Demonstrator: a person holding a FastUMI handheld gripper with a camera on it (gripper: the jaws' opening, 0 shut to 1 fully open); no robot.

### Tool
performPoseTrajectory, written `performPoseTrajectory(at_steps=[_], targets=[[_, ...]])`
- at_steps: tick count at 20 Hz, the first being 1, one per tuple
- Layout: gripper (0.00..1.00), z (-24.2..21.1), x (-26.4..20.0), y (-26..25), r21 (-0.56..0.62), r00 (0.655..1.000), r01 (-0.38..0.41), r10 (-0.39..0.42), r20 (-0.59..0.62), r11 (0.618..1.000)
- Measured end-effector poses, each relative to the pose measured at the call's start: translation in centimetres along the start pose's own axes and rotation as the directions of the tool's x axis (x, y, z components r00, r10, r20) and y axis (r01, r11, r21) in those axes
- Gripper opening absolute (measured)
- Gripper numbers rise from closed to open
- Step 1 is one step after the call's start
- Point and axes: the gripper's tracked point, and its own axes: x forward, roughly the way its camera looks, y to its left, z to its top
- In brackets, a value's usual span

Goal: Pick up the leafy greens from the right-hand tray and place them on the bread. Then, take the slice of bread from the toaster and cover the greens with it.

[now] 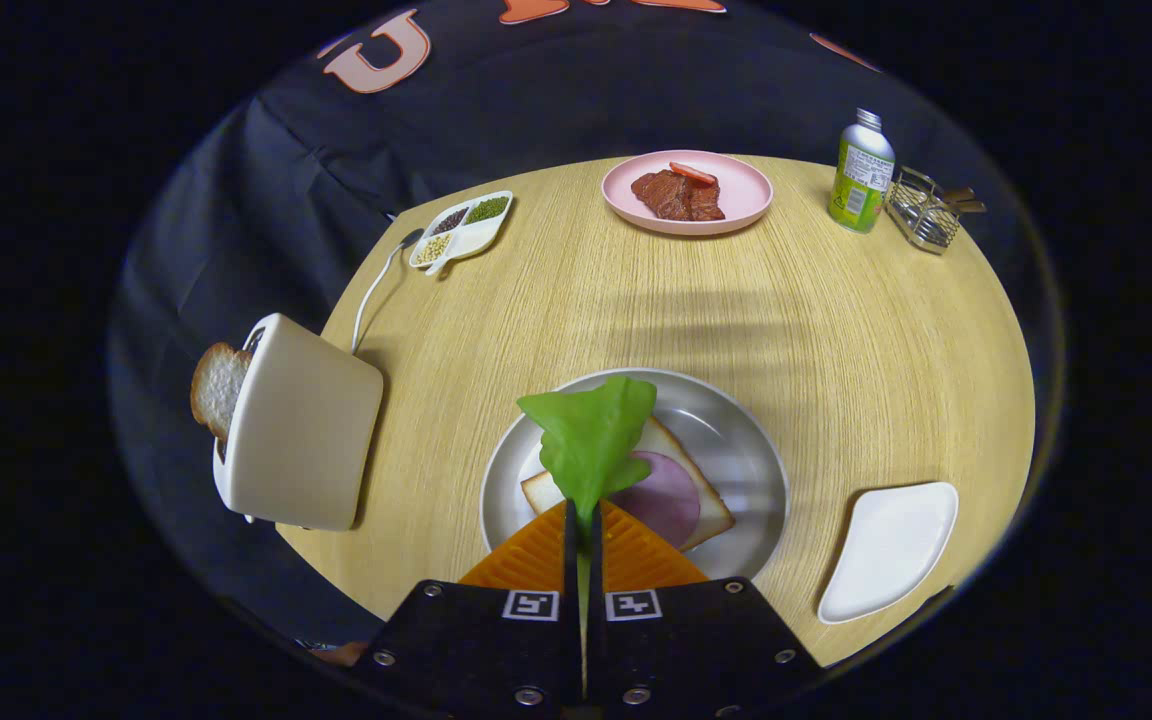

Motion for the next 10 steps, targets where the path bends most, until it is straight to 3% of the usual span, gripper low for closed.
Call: performPoseTrajectory(at_steps=[3, 10], targets=[[0.05, -0.3, 0.4, -0.3, -0.029, 1.000, 0.010, -0.011, -0.013, 1.000], [0.26, -0.2, 0.3, -1.6, -0.063, 0.999, 0.044, -0.044, 0.004, 0.997]])
